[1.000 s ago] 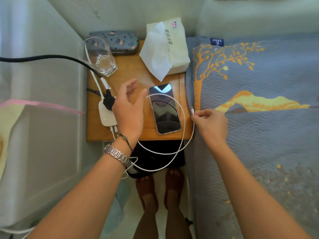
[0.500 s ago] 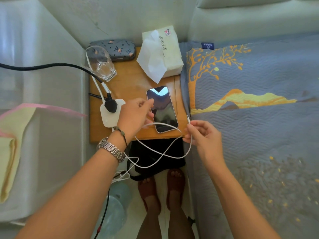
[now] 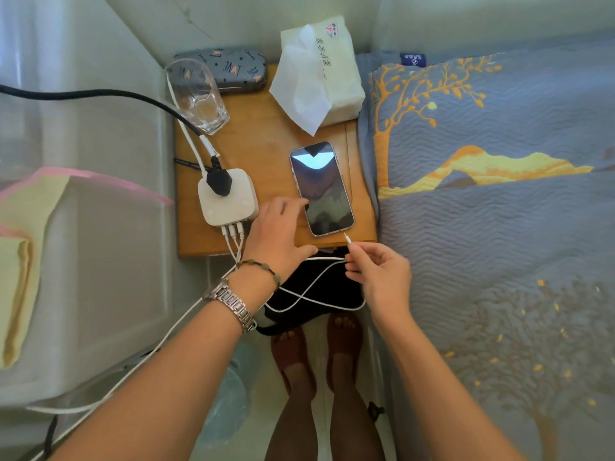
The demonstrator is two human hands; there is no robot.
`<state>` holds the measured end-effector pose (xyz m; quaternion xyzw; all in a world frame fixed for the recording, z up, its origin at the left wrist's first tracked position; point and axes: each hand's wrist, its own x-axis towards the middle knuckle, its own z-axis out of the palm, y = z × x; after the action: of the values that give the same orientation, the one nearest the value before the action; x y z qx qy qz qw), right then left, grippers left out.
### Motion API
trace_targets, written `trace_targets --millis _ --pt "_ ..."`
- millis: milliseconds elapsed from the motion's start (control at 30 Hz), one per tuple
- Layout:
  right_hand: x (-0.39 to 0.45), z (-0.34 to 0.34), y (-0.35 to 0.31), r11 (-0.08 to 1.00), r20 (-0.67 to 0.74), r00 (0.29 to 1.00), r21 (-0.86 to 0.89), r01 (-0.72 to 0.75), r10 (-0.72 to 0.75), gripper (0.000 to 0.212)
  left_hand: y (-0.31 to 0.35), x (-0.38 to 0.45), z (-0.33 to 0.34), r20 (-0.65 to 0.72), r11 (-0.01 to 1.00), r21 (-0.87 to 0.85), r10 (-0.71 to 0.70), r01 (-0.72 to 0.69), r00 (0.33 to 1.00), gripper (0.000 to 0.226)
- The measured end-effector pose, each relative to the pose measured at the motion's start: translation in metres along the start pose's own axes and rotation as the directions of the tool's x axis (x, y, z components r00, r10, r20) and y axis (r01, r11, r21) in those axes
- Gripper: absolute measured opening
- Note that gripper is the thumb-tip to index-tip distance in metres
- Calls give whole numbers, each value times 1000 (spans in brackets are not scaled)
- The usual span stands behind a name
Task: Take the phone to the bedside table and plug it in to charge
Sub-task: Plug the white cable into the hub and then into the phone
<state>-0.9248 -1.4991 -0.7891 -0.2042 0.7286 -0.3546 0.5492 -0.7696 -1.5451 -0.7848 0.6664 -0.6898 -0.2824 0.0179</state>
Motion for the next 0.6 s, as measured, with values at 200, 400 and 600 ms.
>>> trace_targets --millis 200,400,600 --pt "3 12 10 997 -34 999 -71 19 -21 11 -5 11 12 5 994 6 110 -110 994 85" --pt "1 21 20 989 -92 992 -126 77 -89 9 -9 20 19 21 994 -36 107 -106 994 81" --pt "0 27 23 977 -223 962 -180 115 -155 6 -11 22 20 -27 995 -69 70 -72 997 83"
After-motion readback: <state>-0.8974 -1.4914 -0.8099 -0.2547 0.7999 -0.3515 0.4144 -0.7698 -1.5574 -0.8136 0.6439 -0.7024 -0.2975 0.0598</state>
